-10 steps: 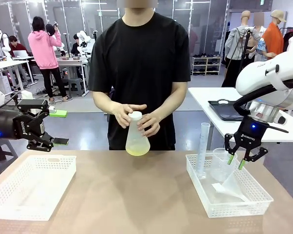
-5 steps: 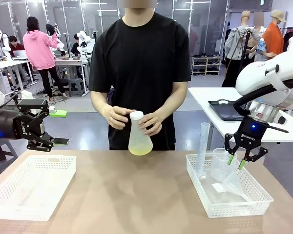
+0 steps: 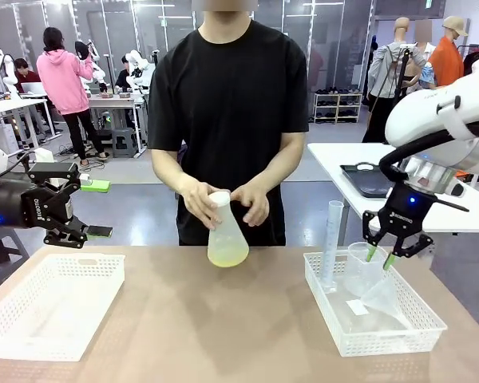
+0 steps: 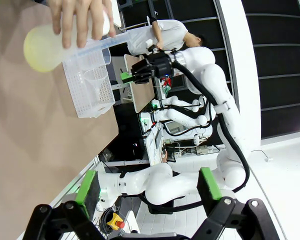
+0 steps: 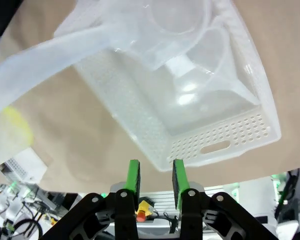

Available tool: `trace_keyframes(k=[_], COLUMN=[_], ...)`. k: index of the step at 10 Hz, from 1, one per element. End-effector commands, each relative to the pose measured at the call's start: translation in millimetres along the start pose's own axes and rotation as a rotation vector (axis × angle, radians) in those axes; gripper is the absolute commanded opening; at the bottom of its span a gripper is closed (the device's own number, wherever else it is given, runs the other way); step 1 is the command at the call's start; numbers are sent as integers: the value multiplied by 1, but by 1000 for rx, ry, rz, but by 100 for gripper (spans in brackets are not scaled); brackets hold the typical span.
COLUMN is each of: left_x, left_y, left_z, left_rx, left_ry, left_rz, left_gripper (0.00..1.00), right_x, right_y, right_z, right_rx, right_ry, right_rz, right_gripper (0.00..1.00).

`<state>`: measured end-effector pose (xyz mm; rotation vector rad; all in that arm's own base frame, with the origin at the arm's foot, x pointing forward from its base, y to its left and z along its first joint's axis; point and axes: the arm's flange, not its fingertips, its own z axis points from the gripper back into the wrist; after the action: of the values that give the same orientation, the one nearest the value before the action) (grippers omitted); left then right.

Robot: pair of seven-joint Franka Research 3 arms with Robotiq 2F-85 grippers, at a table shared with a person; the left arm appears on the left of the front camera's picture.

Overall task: Prepare the solutions needed for the experiment.
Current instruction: When the human places the Big flask in the center of the table, pick up the Big flask and place it in the left Organizing basket.

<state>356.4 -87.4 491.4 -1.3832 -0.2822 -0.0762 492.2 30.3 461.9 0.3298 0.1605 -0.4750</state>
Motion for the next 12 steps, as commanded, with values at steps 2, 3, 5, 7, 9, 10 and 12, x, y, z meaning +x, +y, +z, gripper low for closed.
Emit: trace_keyframes(k=[2,3,5,7,9,10,12], left_x=[1,1,1,1,1,1,1], left_y=[-2,-2,-2,-2,-2,-2,-2], left_z=[-1,-1,-1,-1,-1,-1,-1], left_rx=[0,0,0,0,0,0,0], left_ry=[-8,-8,-8,-8,-8,-8,-8], left_rz=[-6,-6,-6,-6,-6,-6,-6], left_gripper=[100,100,100,100,100,100,100], right_x=[-47,-60,-79,-95,-106,-110,-110], right_y=[-2,-5,-11,-22,-29,-32,-39], right_z=[16,21,30,39,44,44,43], right_rx=[272,374,509,672,793,851,946], right_ry=[12,33,34,37,64,91,119], right_rz=[149,165,254,360,483,510,482], right_gripper=[36,39,59,79,99,89,89])
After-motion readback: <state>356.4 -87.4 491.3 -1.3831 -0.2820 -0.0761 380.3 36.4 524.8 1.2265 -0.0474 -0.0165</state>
